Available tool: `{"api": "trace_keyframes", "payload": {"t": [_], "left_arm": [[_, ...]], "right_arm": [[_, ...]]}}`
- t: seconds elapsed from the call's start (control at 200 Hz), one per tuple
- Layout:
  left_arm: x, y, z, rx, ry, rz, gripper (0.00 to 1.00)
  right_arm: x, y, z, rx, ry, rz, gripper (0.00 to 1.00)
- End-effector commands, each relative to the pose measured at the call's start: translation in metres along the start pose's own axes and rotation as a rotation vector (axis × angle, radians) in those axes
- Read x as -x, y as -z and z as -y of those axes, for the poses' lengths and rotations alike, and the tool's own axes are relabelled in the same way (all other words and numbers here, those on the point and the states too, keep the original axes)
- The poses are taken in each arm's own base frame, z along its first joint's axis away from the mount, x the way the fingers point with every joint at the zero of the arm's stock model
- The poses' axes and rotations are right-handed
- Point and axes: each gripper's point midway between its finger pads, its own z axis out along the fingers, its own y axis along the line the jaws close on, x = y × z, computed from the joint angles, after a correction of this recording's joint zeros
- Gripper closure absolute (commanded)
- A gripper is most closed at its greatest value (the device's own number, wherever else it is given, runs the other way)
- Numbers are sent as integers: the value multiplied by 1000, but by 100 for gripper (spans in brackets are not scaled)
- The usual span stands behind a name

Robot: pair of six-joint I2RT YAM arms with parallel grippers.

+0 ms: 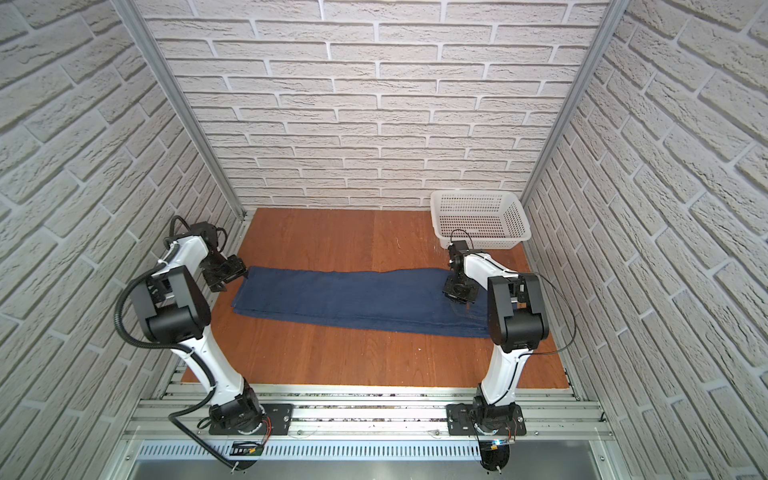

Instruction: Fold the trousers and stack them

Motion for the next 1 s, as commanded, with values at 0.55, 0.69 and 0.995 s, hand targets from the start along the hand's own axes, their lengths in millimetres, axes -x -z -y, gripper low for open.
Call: {"api": "trace_keyframes", "payload": {"t": [0.55,0.69,0.995], "left_arm": [[1,-37,-8,-44,-115,-192,30],[-3,-46,-2,-88,-114,-219,31],[-27,-58,11,-115,-134,-299,35]], "right_arm": [[-11,11,5,54,-13,15,81],[-12,11,4,67,-16,16,82],[-12,11,1,84,-15,10,81]]}}
